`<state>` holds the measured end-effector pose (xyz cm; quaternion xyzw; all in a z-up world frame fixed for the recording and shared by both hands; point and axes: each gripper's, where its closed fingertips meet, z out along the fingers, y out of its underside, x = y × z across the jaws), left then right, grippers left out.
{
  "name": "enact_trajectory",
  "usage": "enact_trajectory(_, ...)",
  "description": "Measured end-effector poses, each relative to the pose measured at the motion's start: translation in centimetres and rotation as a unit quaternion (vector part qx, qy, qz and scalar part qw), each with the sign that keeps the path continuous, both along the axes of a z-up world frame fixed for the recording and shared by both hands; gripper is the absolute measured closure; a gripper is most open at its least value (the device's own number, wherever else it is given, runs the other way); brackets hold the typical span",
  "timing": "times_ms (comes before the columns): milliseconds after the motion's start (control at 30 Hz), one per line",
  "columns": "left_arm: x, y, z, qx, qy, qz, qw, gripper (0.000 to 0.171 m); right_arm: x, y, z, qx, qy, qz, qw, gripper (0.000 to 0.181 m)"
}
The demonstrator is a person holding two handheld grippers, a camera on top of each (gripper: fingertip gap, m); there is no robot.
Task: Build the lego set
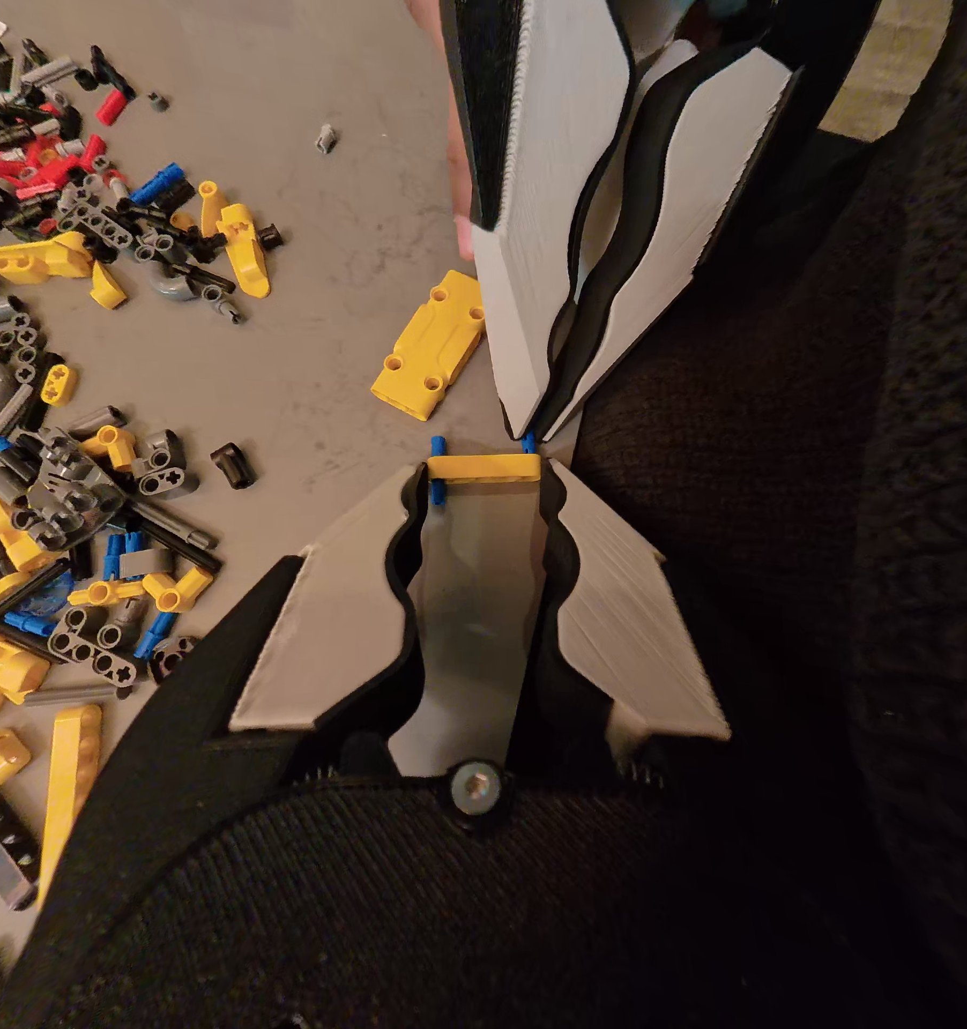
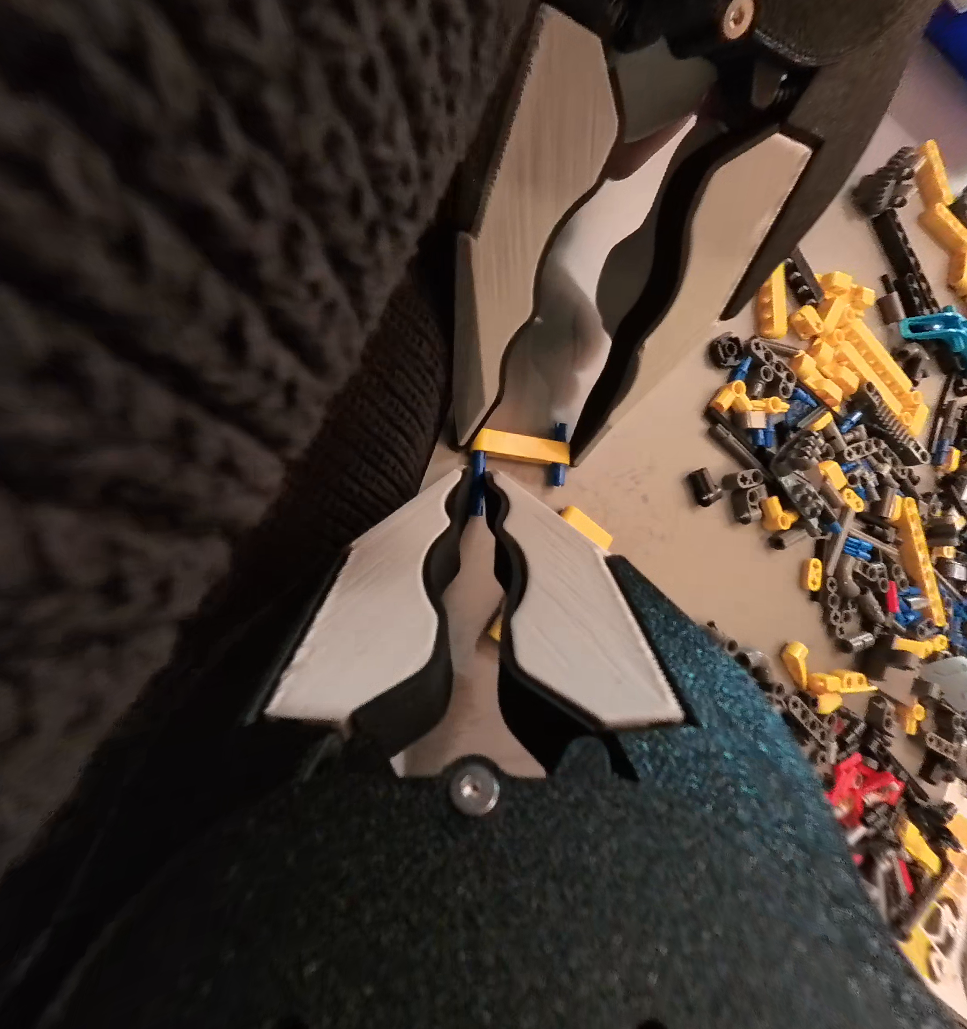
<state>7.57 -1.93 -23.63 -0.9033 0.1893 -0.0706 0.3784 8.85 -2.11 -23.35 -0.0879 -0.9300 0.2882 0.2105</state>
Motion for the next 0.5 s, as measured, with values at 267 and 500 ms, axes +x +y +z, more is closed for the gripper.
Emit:
enact_trajectory(267,0.00,-0.06,-0.03,-0.006,-0.022,0.027,0.999,0.133,0.01,-0.13,-0.06,-0.051,-0.071,-0.008,0.996,0.178)
enact_trajectory(500,-0.03,-0.08,-0.05,-0.017,-0.023,0.035,0.999,0.133,0.05,-0.21,-0.09,-0.102,-0.159,-0.057,0.980,0.178)
